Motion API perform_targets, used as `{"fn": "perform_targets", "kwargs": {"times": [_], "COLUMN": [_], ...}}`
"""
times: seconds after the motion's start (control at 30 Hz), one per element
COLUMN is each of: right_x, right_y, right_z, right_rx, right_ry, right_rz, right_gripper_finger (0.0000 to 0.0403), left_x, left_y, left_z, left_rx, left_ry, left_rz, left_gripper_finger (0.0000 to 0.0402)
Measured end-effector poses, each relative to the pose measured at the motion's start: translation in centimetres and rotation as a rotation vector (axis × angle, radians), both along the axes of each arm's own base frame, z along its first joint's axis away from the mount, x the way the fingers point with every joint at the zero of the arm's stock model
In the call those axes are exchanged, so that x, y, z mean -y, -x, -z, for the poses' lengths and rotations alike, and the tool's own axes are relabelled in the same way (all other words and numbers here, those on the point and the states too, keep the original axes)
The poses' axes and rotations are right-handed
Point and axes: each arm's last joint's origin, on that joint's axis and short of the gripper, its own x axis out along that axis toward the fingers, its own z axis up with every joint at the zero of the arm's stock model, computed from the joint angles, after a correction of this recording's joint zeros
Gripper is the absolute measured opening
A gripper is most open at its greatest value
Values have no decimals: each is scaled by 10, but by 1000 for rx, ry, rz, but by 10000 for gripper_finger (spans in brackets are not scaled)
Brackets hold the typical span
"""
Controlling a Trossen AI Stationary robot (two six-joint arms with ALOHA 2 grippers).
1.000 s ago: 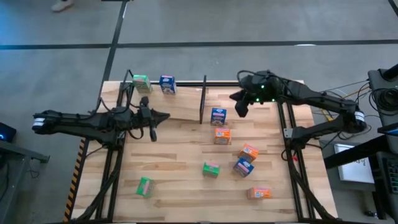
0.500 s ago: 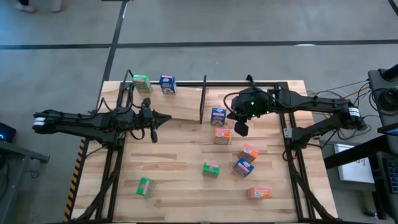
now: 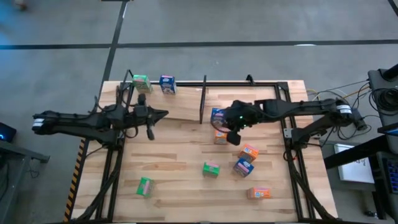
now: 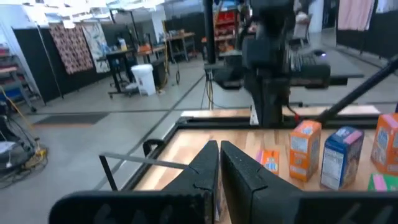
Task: Stack cereal on shelf
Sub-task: Put the top left orange cereal box on the shelf
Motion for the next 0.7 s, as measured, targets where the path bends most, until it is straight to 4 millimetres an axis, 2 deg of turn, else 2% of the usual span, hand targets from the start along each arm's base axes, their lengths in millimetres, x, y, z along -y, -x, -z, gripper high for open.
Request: {"fn": "perform_targets", "kwargs": {"times": [0.17, 0.3, 0.53, 0.7], "right_x": [0, 0, -3, -5], "right_y": [-6, -6, -15, -26], "right_z": [9, 15, 25, 23], "right_rx": [-44, -98, -124, -126], "right_ry": [6, 10, -31, -21], "right_rz": [-13, -22, 21, 5], "right_gripper_finger": [11, 41, 166, 259], "left_x": [0, 0, 0, 0], "left_y": [3, 4, 6, 6], "left_z": [10, 9, 7, 3], "left_rx": [-8, 15, 33, 34], "left_ry": [48, 59, 32, -2], "left_rz": [-2, -1, 0, 0], "left_gripper_finger": [0, 0, 0, 0]}}
